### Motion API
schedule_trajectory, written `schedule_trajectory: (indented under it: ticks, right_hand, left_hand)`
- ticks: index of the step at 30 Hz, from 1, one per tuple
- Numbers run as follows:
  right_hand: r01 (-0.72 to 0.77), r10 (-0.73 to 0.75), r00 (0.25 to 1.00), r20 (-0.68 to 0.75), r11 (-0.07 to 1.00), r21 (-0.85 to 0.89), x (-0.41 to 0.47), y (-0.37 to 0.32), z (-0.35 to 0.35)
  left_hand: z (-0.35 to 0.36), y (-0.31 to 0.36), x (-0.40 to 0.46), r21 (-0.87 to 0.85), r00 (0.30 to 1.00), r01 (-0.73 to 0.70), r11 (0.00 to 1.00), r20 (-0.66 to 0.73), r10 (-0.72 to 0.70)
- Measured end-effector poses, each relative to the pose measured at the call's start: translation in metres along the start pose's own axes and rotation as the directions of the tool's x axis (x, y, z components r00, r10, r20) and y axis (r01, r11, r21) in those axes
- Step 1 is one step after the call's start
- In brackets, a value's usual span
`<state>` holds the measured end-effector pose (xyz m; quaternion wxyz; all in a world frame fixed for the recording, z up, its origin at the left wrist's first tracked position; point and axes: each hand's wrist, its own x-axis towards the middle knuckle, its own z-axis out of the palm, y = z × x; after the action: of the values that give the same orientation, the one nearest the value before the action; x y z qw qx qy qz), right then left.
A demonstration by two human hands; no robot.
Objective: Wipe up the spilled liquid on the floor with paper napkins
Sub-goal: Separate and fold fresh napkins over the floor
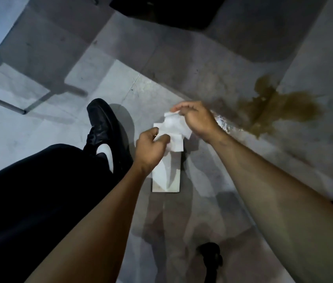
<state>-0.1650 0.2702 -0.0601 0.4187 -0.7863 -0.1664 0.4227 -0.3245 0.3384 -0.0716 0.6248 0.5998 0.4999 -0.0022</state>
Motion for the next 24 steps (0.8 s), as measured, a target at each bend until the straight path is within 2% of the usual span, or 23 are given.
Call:
schedule_trajectory:
  ticks: [2,5,7,9,11,13,16,18,20,24]
  right_hand:
    - [-0.123,0.104,0.987,0.127,0.98,0.156,-0.014,0.01,0.006]
    - [-0.128,0.024,0.943,0.333,0.947,0.295,-0.031,0.015,0.008]
    - [-0.068,-0.03,0.934,0.355,0.963,0.261,-0.029,0.015,0.009]
    - [-0.052,-0.001,0.952,0.306,0.985,0.166,-0.016,0.013,0.005]
    - [-0.02,0.009,0.966,0.257,0.999,0.039,-0.001,0.011,-0.001]
    - [-0.015,0.013,0.984,0.179,1.0,0.008,0.009,0.004,-0.006]
    - [-0.094,0.082,0.994,0.075,0.978,0.185,0.019,-0.01,-0.011]
    - [-0.164,0.148,0.986,0.074,0.934,0.319,0.022,-0.016,-0.019]
    - [-0.232,0.204,0.973,0.109,0.866,0.444,0.023,-0.021,-0.027]
    - [-0.254,0.231,0.967,0.109,0.821,0.512,0.022,-0.026,-0.032]
  left_hand:
    - [0.0,0.011,0.001,-0.053,0.999,-0.035,0.998,-0.033,0.033]
    - [0.0,0.033,0.005,-0.231,0.999,-0.003,0.973,0.033,0.011]
    - [-0.004,0.044,0.013,-0.371,0.998,0.02,0.928,0.064,0.004]
    - [-0.013,0.047,0.021,-0.405,1.0,-0.005,0.914,-0.007,0.002]
    - [-0.023,0.038,0.025,-0.331,0.994,-0.02,0.943,-0.107,-0.017]
    - [-0.028,0.021,0.03,-0.161,0.992,0.002,0.987,-0.123,-0.022]
    - [-0.025,-0.008,0.033,0.247,0.997,0.043,0.968,0.046,-0.056]
    - [-0.02,-0.022,0.036,0.412,0.991,0.001,0.911,0.122,-0.056]
    - [-0.02,-0.03,0.041,0.462,0.987,-0.059,0.885,0.16,-0.018]
    - [-0.019,-0.042,0.04,0.344,0.977,-0.033,0.938,0.21,-0.042]
